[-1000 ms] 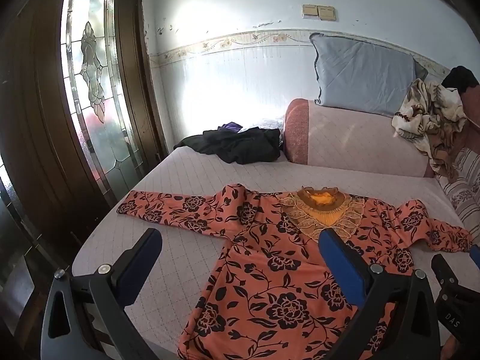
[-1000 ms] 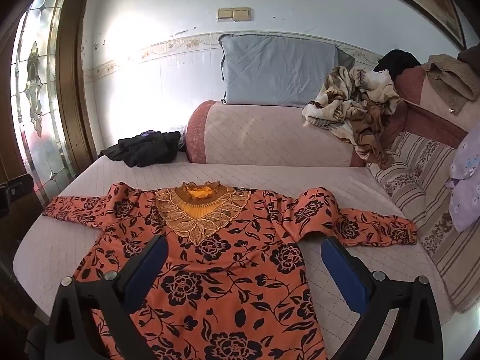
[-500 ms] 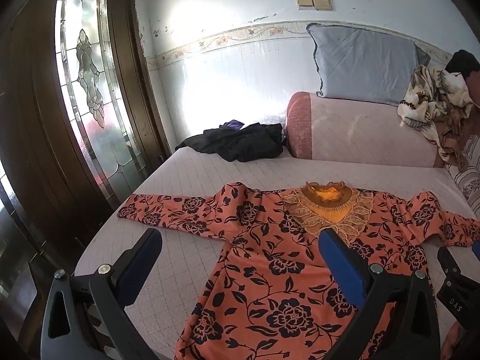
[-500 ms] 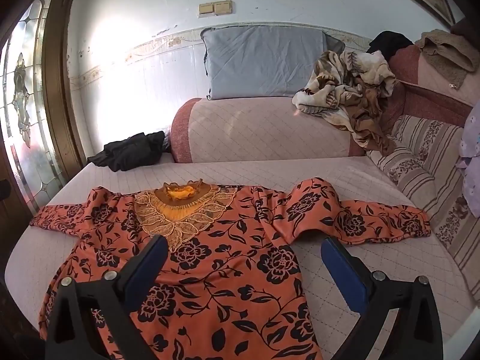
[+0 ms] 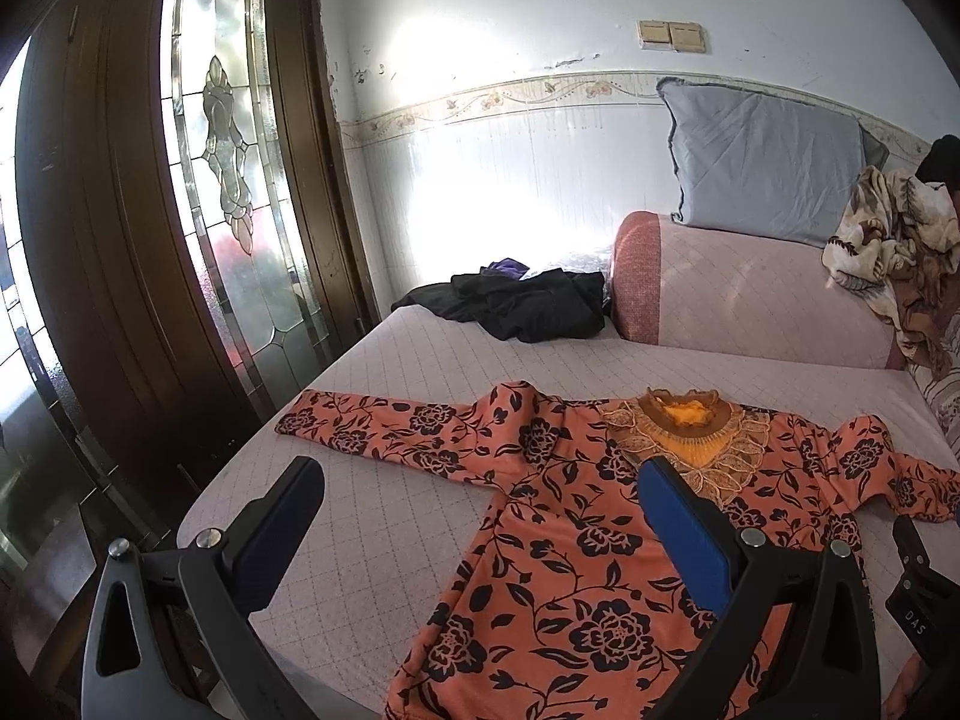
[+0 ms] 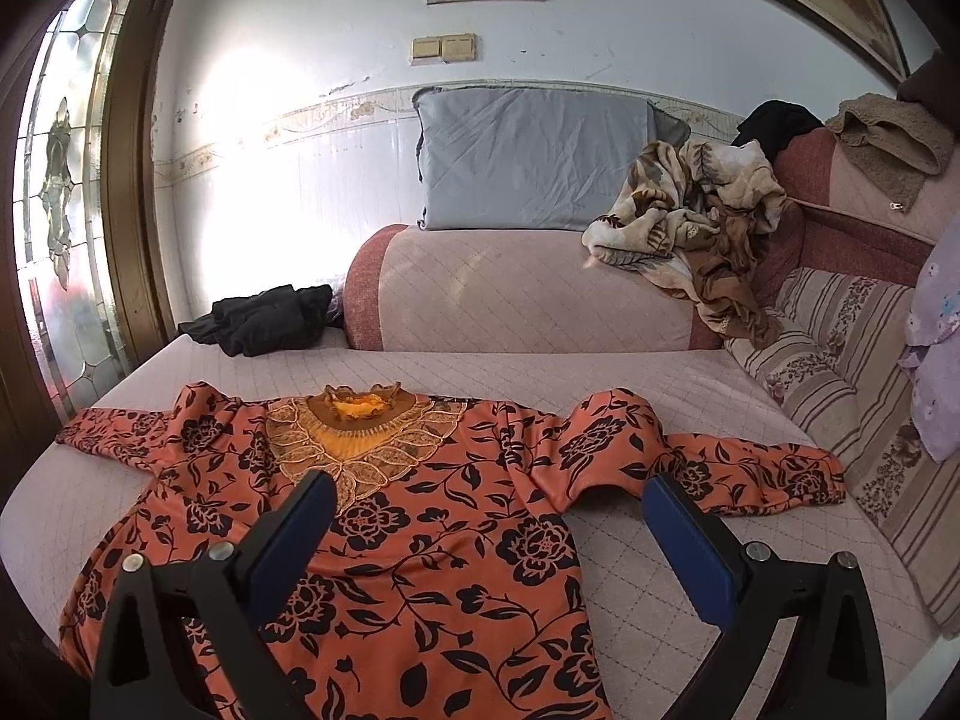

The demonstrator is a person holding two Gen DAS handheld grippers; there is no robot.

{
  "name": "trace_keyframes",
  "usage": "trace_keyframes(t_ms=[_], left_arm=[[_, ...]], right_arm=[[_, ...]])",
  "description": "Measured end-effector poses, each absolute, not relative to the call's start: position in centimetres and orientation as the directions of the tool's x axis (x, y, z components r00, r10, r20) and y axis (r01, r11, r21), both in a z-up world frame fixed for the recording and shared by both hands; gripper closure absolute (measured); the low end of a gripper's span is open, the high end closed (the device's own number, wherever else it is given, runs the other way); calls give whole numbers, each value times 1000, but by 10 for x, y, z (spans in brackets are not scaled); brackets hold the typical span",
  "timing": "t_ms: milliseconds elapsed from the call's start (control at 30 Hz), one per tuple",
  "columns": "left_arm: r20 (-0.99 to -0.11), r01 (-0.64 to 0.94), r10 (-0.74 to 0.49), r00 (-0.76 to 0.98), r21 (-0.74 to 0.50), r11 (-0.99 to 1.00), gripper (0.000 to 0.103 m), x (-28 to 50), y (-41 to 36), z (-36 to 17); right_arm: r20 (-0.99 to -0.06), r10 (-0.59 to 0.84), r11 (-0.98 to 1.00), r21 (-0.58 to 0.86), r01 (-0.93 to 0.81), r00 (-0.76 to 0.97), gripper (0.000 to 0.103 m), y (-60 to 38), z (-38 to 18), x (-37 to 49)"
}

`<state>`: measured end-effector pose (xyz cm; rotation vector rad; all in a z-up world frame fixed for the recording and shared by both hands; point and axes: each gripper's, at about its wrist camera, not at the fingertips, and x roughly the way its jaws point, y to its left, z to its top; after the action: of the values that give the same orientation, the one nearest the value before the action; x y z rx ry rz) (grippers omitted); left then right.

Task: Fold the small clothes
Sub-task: 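Move both grippers over the orange floral blouse toward its sleeves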

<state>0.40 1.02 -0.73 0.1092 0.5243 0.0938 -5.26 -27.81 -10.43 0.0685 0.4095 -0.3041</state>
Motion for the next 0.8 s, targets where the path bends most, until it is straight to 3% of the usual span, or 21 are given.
trace_keyframes(t_ms=[800], left_arm=[[-477, -135, 172, 862, 111, 985, 0, 4, 41, -3]], right_arm=[[-411, -284, 953, -20, 303, 866, 0, -273, -111, -45]])
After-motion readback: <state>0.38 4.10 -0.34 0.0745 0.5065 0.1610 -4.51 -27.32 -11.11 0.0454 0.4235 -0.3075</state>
